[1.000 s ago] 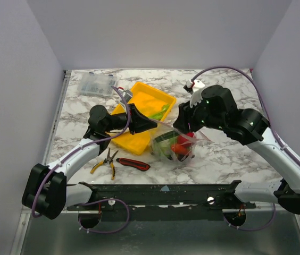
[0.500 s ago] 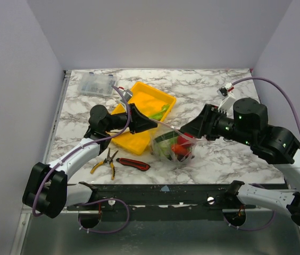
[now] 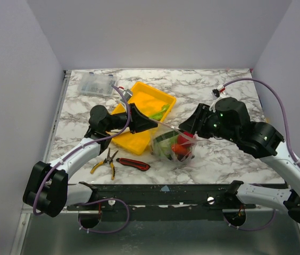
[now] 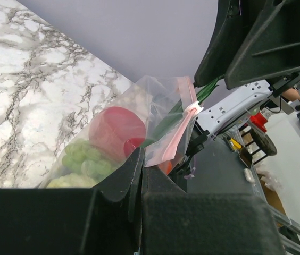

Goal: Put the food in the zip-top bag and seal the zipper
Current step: Adjust the fake vegetable in the zipper food storage bag.

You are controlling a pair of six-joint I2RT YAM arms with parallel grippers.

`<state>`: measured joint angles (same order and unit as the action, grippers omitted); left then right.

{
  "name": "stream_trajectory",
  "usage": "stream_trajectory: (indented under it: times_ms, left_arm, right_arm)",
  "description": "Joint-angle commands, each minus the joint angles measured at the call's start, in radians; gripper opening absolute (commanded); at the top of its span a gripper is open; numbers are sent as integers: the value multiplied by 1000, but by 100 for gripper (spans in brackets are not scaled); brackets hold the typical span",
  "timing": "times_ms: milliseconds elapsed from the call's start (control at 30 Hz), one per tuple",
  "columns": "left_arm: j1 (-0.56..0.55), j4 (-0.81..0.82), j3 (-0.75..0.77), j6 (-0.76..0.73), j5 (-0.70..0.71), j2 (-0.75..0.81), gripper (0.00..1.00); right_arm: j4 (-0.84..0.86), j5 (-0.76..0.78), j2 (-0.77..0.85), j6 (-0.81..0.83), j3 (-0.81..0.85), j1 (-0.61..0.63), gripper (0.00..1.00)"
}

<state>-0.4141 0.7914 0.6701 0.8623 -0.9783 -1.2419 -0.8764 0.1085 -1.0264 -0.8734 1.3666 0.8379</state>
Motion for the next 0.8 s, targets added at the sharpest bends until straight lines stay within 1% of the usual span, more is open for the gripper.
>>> stream_trajectory:
  times_ms: [0,33,167,200,300,433,533,633,700,767]
  left_arm:
    - [6,51,-15,4,-4,19,0]
    - [6,51,-14,3,-5,19,0]
    - [6,52,-13,3,-5,17,0]
    - [6,52,-13,5,-7,18,0]
    - [6,54,-12,4,-6,17,0]
    - [6,54,-12,8,-6,13,0]
    - [7,55,-11,8,-6,13,0]
    - [6,55,-10,9,-6,12,0]
    - [6,53,-9,10,-6,12,0]
    - [6,53,-7,12,-2,9,0]
  right_arm:
    - [-11,115,13,-13,-25,1,47]
    - [-5,109,12,-9,-30,1,45]
    - [20,71,-9,3,-44,1,32]
    - [27,61,-11,4,-51,1,31]
    - [51,21,-12,18,-68,0,31]
    - [58,1,-4,41,-64,1,41]
    - [57,-20,2,48,-74,1,40]
    - [42,-17,13,53,-103,1,33]
    - [46,-35,28,70,-120,1,33]
    - [56,-68,43,92,-131,1,38]
